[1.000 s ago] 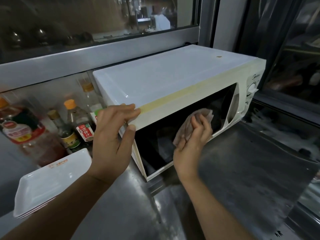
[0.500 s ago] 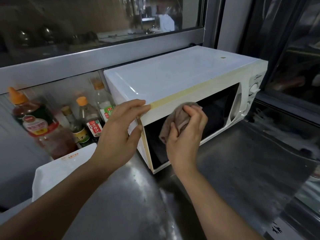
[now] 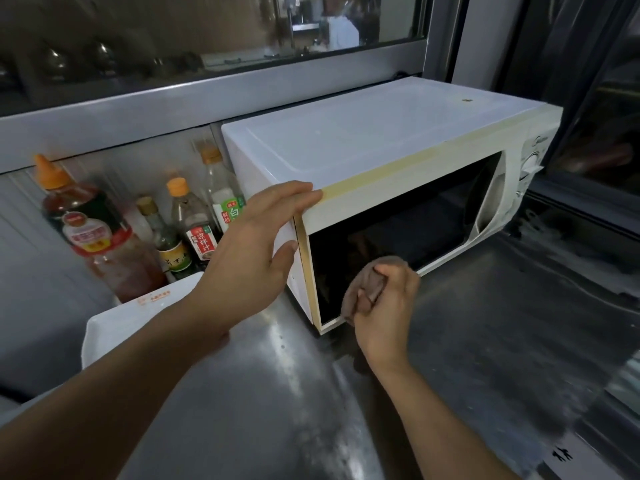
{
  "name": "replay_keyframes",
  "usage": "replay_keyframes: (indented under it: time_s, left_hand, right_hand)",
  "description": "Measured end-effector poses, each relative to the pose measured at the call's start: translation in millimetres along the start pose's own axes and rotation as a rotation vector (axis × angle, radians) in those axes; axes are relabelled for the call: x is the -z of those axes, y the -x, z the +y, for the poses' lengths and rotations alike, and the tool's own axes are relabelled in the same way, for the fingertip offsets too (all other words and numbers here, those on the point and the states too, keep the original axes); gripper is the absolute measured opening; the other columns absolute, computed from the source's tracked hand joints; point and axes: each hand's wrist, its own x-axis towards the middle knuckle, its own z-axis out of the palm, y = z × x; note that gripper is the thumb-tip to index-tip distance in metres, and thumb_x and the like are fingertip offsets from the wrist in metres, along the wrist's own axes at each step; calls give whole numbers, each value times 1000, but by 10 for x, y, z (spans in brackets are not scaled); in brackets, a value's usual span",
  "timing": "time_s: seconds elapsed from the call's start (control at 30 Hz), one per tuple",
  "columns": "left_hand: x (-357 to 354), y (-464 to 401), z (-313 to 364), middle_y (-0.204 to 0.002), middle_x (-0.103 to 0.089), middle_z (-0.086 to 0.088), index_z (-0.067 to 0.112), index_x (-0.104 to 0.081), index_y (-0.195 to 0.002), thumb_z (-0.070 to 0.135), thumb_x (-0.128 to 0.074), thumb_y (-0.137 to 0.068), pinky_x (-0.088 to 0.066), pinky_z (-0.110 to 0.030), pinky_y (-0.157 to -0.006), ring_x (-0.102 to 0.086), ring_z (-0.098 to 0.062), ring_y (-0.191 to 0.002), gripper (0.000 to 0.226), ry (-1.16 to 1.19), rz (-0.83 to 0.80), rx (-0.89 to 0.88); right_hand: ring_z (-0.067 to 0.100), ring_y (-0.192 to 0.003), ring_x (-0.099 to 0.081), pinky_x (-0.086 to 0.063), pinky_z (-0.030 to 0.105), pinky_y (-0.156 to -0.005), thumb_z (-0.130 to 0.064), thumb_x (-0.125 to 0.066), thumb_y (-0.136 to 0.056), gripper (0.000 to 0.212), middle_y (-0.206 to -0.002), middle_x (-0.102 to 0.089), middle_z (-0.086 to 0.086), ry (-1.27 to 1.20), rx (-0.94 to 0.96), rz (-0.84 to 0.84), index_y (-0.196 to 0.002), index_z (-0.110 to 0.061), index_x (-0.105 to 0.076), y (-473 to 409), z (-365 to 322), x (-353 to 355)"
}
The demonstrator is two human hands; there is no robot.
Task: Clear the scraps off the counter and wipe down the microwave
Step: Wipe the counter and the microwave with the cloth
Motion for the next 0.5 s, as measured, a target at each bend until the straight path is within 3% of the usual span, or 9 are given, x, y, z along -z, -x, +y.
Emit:
replay_keyframes:
  time_s: [0.1, 0.2, 0.33, 0.4, 0.43, 0.5]
  left_hand:
    - [24, -14, 0, -141, -45, 5, 19, -48, -136, -7, -60, -80, -29, -37, -114, -36, -11, -135, 63, 19, -13, 15]
    - [46, -15, -26, -139, -47, 9, 22, -46, -136, -3, -61, -83, -31, -32, -112, -37, -6, -133, 61, 64, 0, 71]
    - [33, 0, -69, -141, -45, 12, 22, -48, -133, -8, -59, -80, -26, -23, -114, -35, -2, -134, 61, 92, -27, 43]
    - [29, 5, -77, -142, -43, 12, 21, -48, -133, -9, -58, -79, -24, -20, -114, -33, -2, -135, 63, 86, -31, 32]
    - [31, 8, -75, -143, -43, 11, 21, -48, -133, -10, -58, -79, -23, -20, -114, -33, -3, -136, 63, 80, -34, 26]
    - [45, 1, -71, -143, -43, 11, 20, -48, -134, -10, -57, -79, -23, -19, -114, -33, -4, -136, 63, 64, -37, 14]
  right_hand:
    - [3, -103, -46, -30, -1, -90, 10, -69, -66, 47, -117, -46, 9, -90, 51, 151, -107, -7, -52, -182, -449, 23]
    - [7, -110, -48, -29, -1, -93, 0, -72, -71, 43, -121, -44, 5, -131, 91, 202, -109, -10, -54, -234, -642, -40]
    - [14, -111, -49, -41, 16, -97, 10, -68, -68, 42, -123, -35, 3, -86, 71, 117, -106, -5, -57, 70, -282, -171]
    - [4, -98, -52, -51, 30, -83, 19, -62, -68, 39, -122, -32, 7, -70, -10, 26, -101, 0, -53, 231, -65, -212]
    - [0, -91, -51, -52, 27, -77, 23, -58, -68, 37, -120, -33, 11, -49, -37, -8, -98, 3, -52, 279, 14, -217]
    - [0, -89, -49, -43, 6, -80, 23, -58, -67, 36, -118, -35, 13, 32, -84, -32, -96, 2, -51, 296, 89, -199]
